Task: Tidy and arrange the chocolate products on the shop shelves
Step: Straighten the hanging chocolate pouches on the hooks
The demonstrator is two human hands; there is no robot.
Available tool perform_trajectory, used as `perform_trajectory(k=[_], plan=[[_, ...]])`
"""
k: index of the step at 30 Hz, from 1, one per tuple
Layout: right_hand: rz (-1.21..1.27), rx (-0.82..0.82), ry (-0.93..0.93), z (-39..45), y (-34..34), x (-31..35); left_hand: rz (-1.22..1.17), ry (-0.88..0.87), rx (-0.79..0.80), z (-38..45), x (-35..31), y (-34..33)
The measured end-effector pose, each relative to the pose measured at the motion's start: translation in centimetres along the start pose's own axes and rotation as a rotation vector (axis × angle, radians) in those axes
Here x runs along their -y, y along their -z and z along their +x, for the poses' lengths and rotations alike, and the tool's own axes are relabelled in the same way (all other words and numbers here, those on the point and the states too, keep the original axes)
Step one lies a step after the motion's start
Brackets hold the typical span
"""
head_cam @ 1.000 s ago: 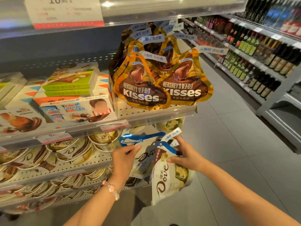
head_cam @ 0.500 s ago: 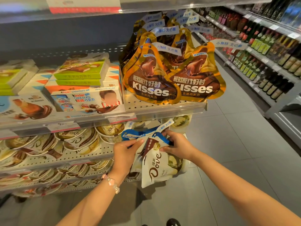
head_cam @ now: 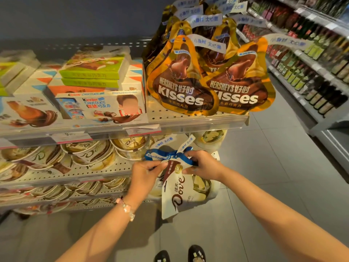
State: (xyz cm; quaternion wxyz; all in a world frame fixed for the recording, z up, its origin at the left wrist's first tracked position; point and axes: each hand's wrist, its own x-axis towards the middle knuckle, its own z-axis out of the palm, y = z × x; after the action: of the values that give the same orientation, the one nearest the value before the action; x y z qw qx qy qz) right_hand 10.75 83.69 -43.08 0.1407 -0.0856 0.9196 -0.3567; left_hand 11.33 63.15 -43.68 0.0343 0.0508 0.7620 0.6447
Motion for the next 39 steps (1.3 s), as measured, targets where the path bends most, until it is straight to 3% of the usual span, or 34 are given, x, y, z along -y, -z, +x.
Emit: perform_trajectory(k=[5,12,20,32,39], plan=[[-0.020,-0.069,-0.007,-0.6,-0.7,0.5,0.030,0.028,0.014,-1.2,1.0,0.7],[-0.011,-0.435,-0.050,-1.0,0.9,0.7,0.211,-0.003,-0.075,-2.4,2.4,4.2],[-0.020,-0.734,0.069,-0.2,0.9,1.3,0.318,0.076,-0.165,-2.9,3.7,7.1],[-0.041,-0.572,0.015,3.7,-1.2,1.5,0.299,0.149,-0.176,-2.1,3.6,6.3],[-0.035,-0.430,-0.041,4.7,-0.2,1.6,0.082,0.384,-0.175,-0.3,2.8,3.9]])
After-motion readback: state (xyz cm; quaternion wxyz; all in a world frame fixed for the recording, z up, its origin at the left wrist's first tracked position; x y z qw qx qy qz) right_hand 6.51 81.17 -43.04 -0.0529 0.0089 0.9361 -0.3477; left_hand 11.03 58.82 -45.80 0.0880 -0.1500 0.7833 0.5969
